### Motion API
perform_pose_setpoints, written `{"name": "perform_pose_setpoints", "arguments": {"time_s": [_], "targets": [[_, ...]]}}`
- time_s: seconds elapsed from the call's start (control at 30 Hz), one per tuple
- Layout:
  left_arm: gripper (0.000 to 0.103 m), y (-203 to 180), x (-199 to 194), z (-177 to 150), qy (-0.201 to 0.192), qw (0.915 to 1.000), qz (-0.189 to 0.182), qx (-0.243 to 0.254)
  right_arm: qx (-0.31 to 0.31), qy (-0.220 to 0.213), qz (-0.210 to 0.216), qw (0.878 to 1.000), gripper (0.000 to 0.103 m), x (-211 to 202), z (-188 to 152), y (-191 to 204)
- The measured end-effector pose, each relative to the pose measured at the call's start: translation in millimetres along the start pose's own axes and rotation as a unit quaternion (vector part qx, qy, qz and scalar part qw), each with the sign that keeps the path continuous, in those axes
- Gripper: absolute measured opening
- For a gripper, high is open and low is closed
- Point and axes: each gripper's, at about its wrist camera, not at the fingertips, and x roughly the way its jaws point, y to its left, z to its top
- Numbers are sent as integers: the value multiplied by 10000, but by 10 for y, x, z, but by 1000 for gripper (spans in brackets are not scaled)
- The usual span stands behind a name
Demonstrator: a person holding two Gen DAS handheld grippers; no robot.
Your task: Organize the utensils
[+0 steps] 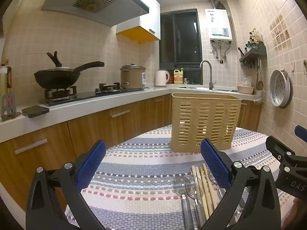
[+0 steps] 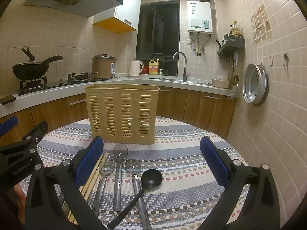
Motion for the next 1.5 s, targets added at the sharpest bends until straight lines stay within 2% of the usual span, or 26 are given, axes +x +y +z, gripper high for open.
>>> {"name": "perform_pose_setpoints", "arguments": {"time_s": [1.5], "targets": [[96, -27, -55, 7, -73, 9999, -108, 61, -71, -152, 97, 9998, 96, -50, -16, 49]]}}
